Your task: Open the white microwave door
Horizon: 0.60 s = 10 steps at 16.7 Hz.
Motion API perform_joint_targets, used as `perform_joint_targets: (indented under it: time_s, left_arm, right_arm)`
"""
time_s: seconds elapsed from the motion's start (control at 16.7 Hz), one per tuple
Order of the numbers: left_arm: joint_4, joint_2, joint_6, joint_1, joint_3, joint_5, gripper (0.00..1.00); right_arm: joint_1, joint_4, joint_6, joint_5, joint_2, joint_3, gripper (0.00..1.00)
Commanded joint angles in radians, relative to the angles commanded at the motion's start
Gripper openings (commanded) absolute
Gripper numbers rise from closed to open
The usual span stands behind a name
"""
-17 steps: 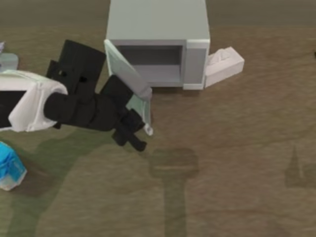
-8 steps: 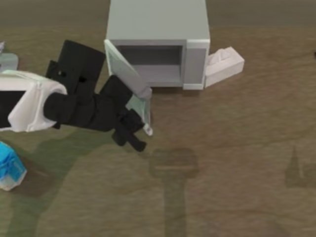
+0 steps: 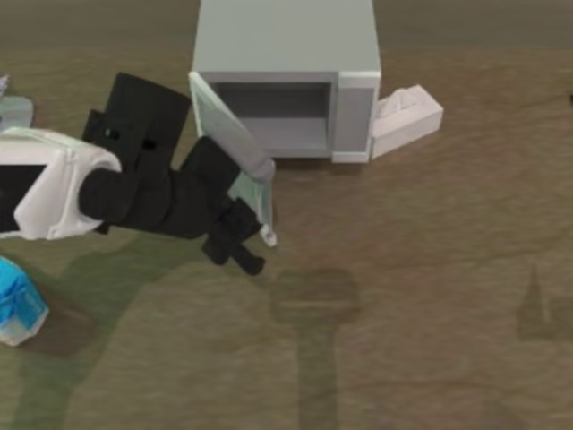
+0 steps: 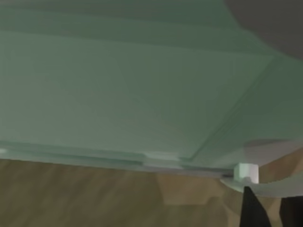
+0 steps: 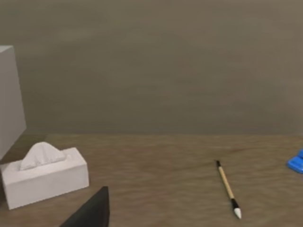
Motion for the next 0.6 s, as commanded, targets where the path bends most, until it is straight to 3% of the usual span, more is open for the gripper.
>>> perform_joint_targets:
  time_s: [0.6]
  left_arm:
    - [-0.018, -0.006, 0.048, 0.020, -0.002, 0.035, 0.00]
  right_arm:
    - [0.000, 0.000, 0.000, 0.000, 0.000, 0.000, 1.00]
